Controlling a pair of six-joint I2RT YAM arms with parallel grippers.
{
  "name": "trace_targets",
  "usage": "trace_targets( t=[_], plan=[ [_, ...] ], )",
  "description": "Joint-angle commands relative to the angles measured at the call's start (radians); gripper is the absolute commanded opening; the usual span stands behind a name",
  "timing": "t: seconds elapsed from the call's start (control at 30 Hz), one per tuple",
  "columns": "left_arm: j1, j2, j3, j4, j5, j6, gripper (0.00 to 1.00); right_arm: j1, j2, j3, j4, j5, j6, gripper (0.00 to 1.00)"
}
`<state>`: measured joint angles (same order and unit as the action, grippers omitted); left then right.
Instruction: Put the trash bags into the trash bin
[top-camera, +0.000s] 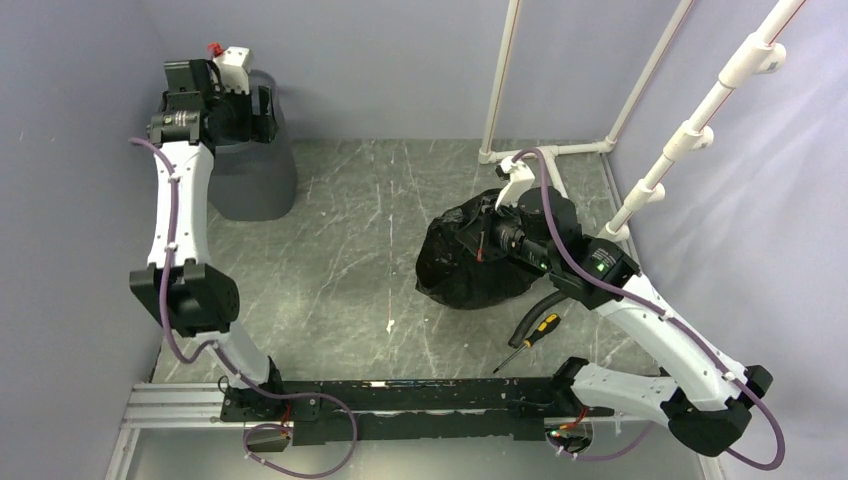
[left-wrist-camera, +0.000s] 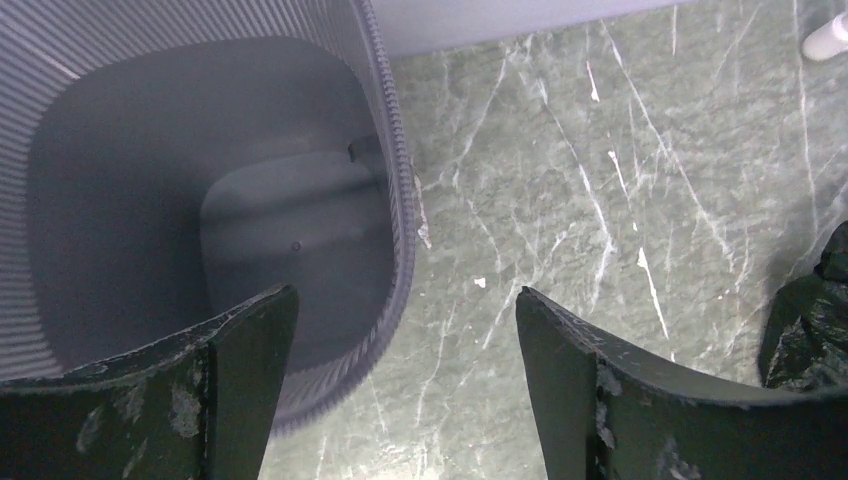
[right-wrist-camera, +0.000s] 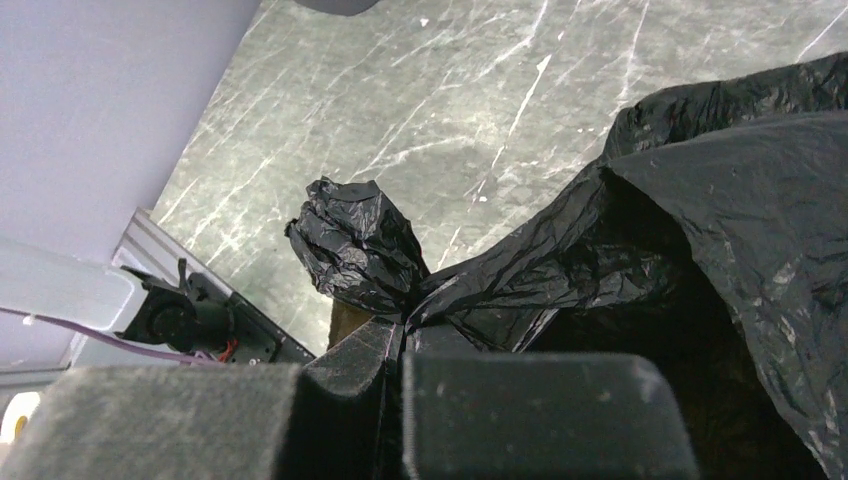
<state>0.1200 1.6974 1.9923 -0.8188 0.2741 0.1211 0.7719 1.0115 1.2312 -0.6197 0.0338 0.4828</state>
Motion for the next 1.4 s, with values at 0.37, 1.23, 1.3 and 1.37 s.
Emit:
trace_targets(
  t=[0.37,1.23,1.3,1.37],
  plan=[
    [0.006,0.081,0.009,-0.050,0.231,0.116,0.28,-0.002,-0.006,-0.038,0.035,-0.028,0.047,0.00],
    [-0.427,-0.364,-0.387,-0.145,0.252,-0.029,0.03,-0.003,-0.085,-0.078,0.060,0.196,0.205,0.00],
    [-0.471,-0.400,-0.414,-0.136,0.229,-0.096,0.02,-0.003,-0.104,-0.086,0.057,0.232,0.229,0.00],
    [-0.515,-0.435,-0.451,-0.112,0.205,-0.177,0.03,-0.003,-0.122,-0.095,0.062,0.259,0.257,0.00]
  ],
)
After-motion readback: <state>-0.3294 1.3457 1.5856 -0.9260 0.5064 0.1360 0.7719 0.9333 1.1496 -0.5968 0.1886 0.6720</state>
